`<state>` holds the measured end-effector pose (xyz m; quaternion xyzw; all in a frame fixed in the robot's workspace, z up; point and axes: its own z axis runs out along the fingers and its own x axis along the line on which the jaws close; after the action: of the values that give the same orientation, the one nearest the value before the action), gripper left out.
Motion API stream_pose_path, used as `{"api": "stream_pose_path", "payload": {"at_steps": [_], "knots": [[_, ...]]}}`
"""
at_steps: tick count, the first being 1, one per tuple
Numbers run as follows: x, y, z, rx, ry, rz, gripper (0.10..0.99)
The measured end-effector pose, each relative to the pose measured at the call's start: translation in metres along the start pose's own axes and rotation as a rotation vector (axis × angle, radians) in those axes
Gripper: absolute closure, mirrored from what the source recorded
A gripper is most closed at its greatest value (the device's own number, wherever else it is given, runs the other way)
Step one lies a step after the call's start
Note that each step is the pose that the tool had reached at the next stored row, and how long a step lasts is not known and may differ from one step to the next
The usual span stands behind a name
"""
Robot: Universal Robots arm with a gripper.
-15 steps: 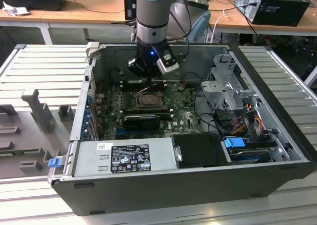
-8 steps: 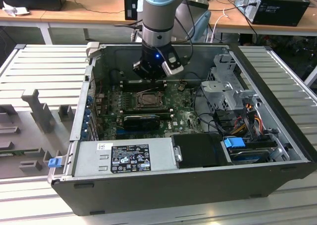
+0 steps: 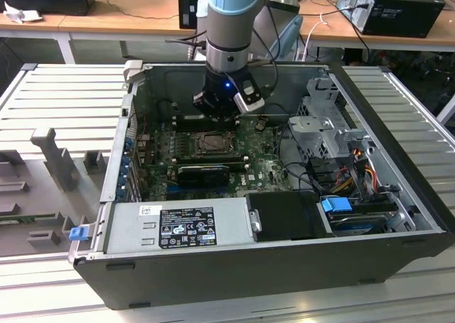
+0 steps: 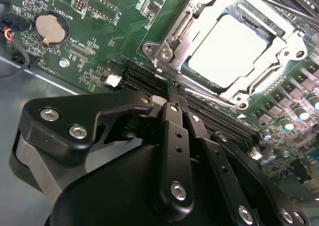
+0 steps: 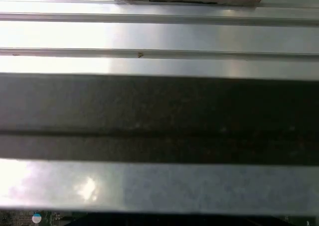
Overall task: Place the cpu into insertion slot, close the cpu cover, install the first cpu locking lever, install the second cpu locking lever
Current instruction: 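Install the first cpu locking lever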
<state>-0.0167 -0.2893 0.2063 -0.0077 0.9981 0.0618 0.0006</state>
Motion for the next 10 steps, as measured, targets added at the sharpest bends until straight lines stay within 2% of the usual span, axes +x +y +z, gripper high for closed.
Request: {"api": "stream_pose_path", "payload": {"at_steps": [3, 5, 7, 9, 10], "knots": [[-0.0012, -0.0003, 0.0022, 0.003, 0.0002, 0.0, 0.98], [-0.0016, -0.0004, 0.0027, 0.01, 0.0003, 0.0, 0.98], [-0.0016, -0.0004, 0.0025, 0.011, 0.0002, 0.0, 0.98], [-0.0016, 0.0003, -0.0023, 0.011, 0.0001, 0.0, 0.98], [-0.0016, 0.0004, -0.0023, 0.011, -0.0001, 0.0, 0.98]]}}
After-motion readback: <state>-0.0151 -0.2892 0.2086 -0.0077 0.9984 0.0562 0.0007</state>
